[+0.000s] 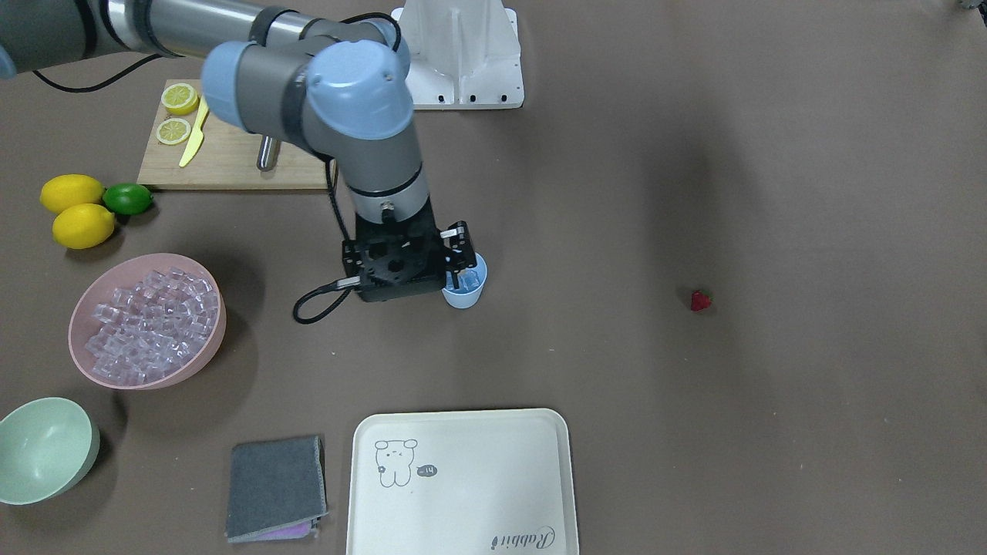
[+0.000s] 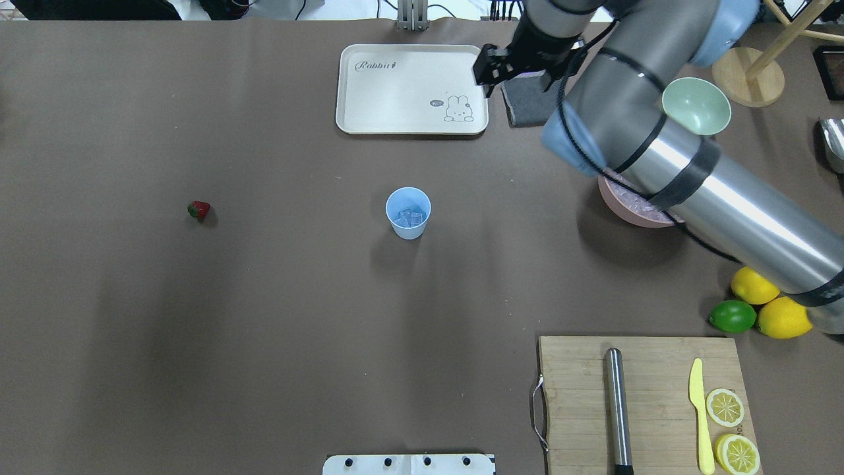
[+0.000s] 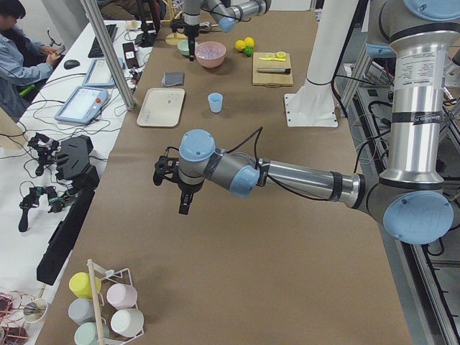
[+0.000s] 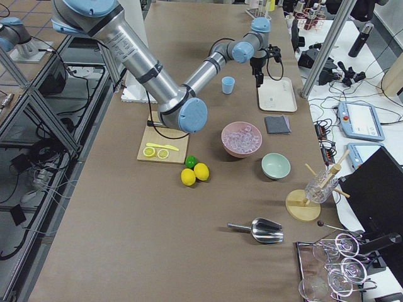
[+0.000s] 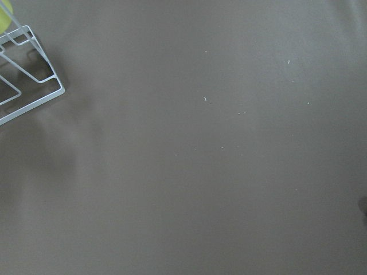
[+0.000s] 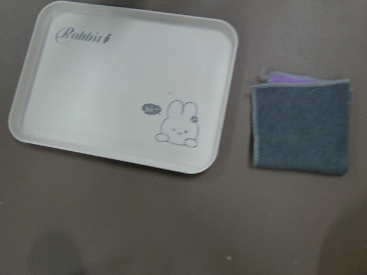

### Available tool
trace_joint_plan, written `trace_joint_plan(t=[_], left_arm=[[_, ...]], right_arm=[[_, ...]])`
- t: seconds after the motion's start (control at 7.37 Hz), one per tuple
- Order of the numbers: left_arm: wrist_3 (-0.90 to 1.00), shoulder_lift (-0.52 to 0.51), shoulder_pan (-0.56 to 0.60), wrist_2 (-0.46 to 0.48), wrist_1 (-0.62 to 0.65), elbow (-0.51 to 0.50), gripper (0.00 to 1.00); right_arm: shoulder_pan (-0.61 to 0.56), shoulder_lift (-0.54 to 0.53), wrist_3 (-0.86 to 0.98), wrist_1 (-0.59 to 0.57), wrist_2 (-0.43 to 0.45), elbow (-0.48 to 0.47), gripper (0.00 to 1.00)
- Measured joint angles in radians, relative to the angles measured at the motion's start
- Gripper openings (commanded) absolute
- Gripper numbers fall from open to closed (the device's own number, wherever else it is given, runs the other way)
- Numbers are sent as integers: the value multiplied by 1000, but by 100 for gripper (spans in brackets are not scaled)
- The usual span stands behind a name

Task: Put ice and strawberries in cup
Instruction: 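Raise the right gripper away from the cup and withdraw it, then move the left gripper down over the red strawberry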

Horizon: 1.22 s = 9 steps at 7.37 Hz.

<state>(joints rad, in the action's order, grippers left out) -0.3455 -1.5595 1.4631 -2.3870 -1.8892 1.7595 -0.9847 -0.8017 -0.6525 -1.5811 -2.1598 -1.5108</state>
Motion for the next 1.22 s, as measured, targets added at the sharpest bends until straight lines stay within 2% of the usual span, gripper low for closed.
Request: trace_joint_plan(t=[0.27, 0.54, 0.81, 1.22], left_arm=[[-59, -35, -63, 6, -36, -8, 96], [-73, -53, -97, 5, -63, -10, 96], [-91, -102, -126, 3, -77, -8, 97], [-185, -250, -245, 42, -78, -13, 97]], right_arm=[[-231, -107, 395, -52, -112, 30, 99], [-405, -216, 692, -134, -138, 22, 99], [-506, -381, 845, -150, -141, -30, 99], [-615, -612, 928, -152, -142, -158, 99]])
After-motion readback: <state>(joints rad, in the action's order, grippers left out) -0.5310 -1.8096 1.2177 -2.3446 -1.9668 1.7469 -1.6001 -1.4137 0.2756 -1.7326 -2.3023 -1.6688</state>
